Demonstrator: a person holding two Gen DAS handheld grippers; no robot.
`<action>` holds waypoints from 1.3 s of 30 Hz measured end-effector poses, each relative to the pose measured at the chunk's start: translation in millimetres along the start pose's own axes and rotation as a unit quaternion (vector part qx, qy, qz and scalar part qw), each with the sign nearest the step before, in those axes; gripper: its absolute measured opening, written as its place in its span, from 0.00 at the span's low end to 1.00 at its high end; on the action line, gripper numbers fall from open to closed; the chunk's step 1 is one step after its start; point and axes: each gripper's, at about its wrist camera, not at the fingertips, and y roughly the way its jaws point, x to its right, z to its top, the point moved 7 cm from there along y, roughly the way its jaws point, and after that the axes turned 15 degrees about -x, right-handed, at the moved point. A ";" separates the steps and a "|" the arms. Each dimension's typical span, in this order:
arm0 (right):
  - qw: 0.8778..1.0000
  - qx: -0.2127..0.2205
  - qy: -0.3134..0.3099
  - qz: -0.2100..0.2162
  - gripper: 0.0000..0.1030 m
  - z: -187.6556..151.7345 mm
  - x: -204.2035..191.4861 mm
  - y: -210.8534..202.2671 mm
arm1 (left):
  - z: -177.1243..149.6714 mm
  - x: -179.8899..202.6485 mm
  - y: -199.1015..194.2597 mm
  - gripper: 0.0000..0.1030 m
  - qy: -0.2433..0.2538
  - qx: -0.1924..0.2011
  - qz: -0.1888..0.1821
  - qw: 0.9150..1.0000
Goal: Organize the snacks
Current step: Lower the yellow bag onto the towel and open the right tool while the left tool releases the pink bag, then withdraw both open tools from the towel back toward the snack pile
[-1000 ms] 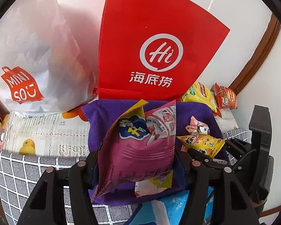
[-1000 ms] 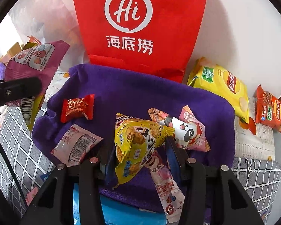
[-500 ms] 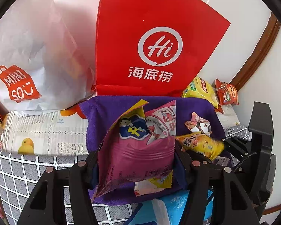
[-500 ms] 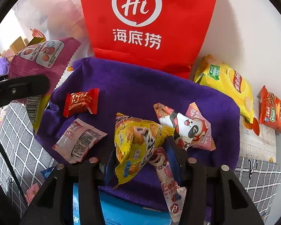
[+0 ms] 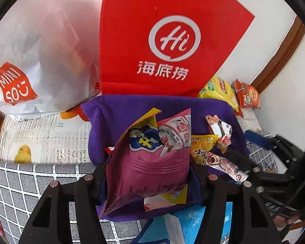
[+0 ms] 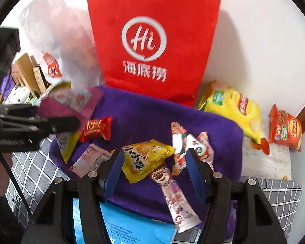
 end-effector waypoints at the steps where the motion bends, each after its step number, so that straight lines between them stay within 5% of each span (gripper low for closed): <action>1: 1.000 0.004 0.003 -0.001 0.60 0.1 2.2 -3.2 | -0.5 1.7 3.6 0.58 0.000 -0.005 -0.001 1.000; 16: 0.999 0.028 0.014 -0.007 0.60 5.0 13.2 -20.4 | -4.7 5.7 38.5 0.59 -0.028 -0.043 0.027 0.998; 21: 0.999 0.027 0.015 -0.006 0.60 4.8 12.7 -20.9 | -2.5 2.1 38.0 0.69 -0.039 -0.046 0.016 0.998; 26: 0.999 0.029 0.025 -0.007 0.60 5.6 17.2 -22.1 | -0.8 5.0 24.3 0.81 -0.041 -0.020 0.006 0.999; 39: 0.997 0.056 0.059 0.014 0.60 6.5 17.0 -40.0 | -0.9 17.4 -32.9 0.81 -0.007 0.070 0.013 0.997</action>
